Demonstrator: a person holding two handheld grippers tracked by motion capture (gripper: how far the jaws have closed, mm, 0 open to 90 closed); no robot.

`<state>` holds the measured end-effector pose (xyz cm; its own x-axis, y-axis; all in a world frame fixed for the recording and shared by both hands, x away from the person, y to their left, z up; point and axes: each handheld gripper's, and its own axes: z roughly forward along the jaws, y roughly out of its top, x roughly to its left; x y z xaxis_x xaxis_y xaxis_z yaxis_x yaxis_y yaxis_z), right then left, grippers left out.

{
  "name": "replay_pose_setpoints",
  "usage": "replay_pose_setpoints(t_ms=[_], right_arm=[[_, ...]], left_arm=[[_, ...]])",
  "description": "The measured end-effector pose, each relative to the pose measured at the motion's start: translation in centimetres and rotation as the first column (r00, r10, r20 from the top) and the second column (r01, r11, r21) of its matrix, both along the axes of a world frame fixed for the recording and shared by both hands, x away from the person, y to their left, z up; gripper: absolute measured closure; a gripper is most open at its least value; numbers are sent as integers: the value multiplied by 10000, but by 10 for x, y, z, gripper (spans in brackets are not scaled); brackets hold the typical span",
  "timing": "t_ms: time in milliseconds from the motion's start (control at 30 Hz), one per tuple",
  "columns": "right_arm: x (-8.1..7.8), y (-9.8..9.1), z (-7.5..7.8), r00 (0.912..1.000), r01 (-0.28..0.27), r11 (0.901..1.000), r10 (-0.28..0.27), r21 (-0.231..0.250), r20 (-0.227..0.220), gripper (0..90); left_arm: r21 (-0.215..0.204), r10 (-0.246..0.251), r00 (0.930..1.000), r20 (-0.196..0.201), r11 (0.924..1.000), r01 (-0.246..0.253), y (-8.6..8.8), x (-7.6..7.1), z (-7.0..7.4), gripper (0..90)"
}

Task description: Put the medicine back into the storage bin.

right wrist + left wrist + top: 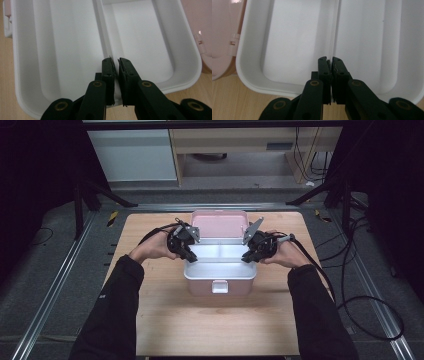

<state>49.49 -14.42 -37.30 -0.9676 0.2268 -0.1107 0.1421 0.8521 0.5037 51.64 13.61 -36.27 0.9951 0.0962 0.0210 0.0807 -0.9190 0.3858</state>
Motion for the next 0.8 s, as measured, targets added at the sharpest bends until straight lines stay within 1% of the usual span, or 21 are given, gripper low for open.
replay_pose_setpoints(t_ms=[33,67,100,133,167,200,233,267,333,367,400,433,467,500,567,600,633,667,700,733,800], right_arm=[[-2,0,0,9999,125,9999,-125,61,-4,793],[-3,-2,1,9997,245,9995,-246,176,54,768],[-5,-3,2,9991,403,9984,-408,396,136,750],[-6,-5,5,9983,539,9962,-551,686,172,730],[-8,-8,8,9971,725,9925,-743,980,156,720],[-10,-10,11,9961,832,9885,-862,1265,186,710],[-13,-13,15,9950,900,9851,-953,1466,292,687],[-16,-16,18,9932,1009,9813,-1088,1640,403,668],[-23,-22,24,9893,1225,9736,-1354,1927,552,630],[-26,-25,26,9854,1437,9684,-1589,2037,607,596],[-30,-29,29,9809,1674,9625,-1844,2135,623,572],[-32,-32,30,9780,1826,9582,-1999,2204,588,542],[-35,-35,31,9722,2102,9502,-2279,2300,531,507],[-37,-39,32,9674,2276,9431,-2473,2426,540,486],[-42,-45,33,9573,2518,9314,-2795,2627,736,434],[-43,-48,34,9514,2683,9226,-2989,2770,739,409],[-44,-51,34,9457,2842,9149,-3166,2865,729,387],[-45,-54,34,9381,3035,9057,-3385,2960,740,363],[-45,-57,34,9294,3240,8953,-3616,3058,740,348],[-45,-59,35,9202,3461,8854,-3848,3102,715,336],[-43,-63,34,8990,3848,8631,-4308,3271,791,299]], left_arm=[[57,69,9999,108,10000,-69,0,-1,2,843],[-48,89,9996,262,9999,-88,0,-3,5,810],[-264,163,9989,447,9995,-152,2,-5,9,784],[-572,430,9976,543,9976,-399,4,-7,14,756],[-877,689,9959,584,9941,-636,7,-9,18,741],[-1178,982,9939,504,9888,-917,9,-12,22,720],[-1397,1258,9910,454,9831,-1184,12,-15,26,693],[-1550,1523,9871,497,9775,-1430,15,-19,28,660],[-1762,1901,9784,818,9689,-1735,21,-26,33,583],[-2106,2221,9713,848,9568,-2003,26,-30,35,540],[-2280,2388,9675,828,9496,-2149,29,-33,36,527],[-2528,2626,9615,809,9385,-2351,33,-35,37,516],[-2781,2886,9546,732,9251,-2584,37,-37,38,484],[-2994,3159,9459,737,9118,-2811,40,-39,38,472],[-3303,3663,9276,726,8864,-3242,46,-42,38,462],[-3422,3978,9149,693,8709,-3527,49,-42,38,451],[-3660,4255,9031,577,8507,-3774,52,-41,37,439],[-3803,4499,8917,502,8341,-3994,54,-41,36,439],[-3897,4731,8800,421,8188,-4215,56,-39,34,439],[-3963,4982,8661,399,8036,-4440,58,-37,33,439],[-4084,5350,8444,284,7772,-4787,61,-33,31,436]])
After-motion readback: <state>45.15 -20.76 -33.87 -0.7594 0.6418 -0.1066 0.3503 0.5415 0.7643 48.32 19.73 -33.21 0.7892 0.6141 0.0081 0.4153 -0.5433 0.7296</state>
